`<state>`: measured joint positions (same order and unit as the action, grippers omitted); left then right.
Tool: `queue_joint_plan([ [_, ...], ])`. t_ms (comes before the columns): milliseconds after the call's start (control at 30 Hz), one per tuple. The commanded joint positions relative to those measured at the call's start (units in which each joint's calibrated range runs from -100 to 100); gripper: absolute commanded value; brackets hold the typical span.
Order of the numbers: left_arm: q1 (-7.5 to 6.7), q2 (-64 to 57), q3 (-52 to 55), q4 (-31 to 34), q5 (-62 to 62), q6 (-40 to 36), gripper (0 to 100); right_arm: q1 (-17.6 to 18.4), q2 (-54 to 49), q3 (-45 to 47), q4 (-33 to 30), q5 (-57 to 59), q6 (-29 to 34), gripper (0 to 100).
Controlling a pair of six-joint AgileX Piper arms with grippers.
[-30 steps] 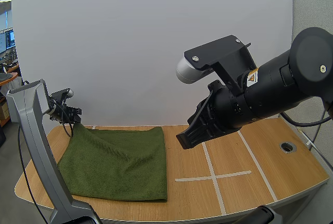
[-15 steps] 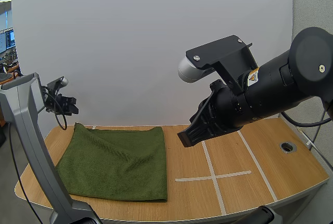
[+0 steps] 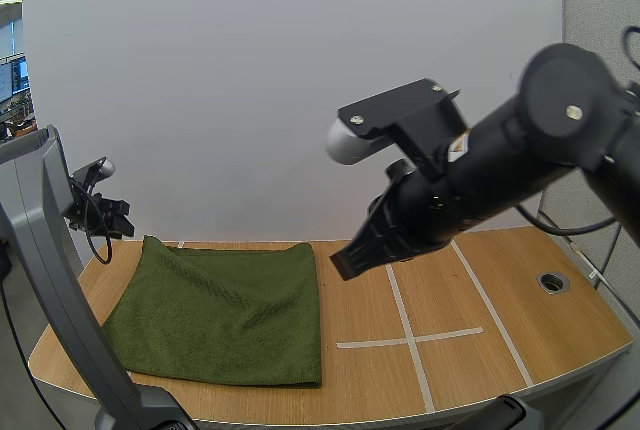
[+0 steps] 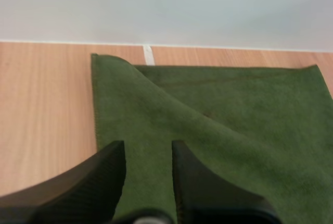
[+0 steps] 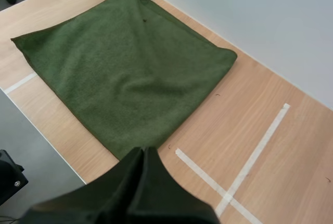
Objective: Fold the towel
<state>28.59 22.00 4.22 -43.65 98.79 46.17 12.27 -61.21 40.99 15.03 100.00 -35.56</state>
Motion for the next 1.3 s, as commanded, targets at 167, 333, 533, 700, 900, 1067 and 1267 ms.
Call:
queue_joint_plan([
  [167, 0.05, -6.74, 12.06, -0.05, 1.21, 4.50, 37, -0.26, 15.49, 0.08, 5.75, -15.55, -7.47, 0],
  [333, 0.05, -6.74, 17.16, 0.43, 1.21, 5.11, 32, -0.26, 25.58, 0.08, 9.41, -24.95, -12.77, 0],
  [533, 0.05, -6.74, 22.29, 1.81, 1.21, 6.70, 21, -0.26, 38.05, -1.43, 15.54, -37.14, -19.84, 0],
  [700, 0.05, -6.74, 25.88, 2.18, 1.21, 8.03, 0, -0.26, 46.74, -6.25, 21.21, -40.60, -24.25, 0],
  [900, 0.05, -10.40, 31.67, 2.63, 1.21, 10.95, 0, -0.12, 54.20, -9.57, 29.41, -46.55, -32.01, 0],
  [1067, 0.05, -18.90, 38.50, 3.01, -5.72, 14.00, 0, 1.54, 59.67, -9.57, 31.05, -54.99, -35.10, 0],
  [1267, 0.05, -27.18, 44.18, 3.97, -17.44, 15.10, 0, 4.75, 65.06, -9.57, 31.25, -67.21, -35.21, 0],
])
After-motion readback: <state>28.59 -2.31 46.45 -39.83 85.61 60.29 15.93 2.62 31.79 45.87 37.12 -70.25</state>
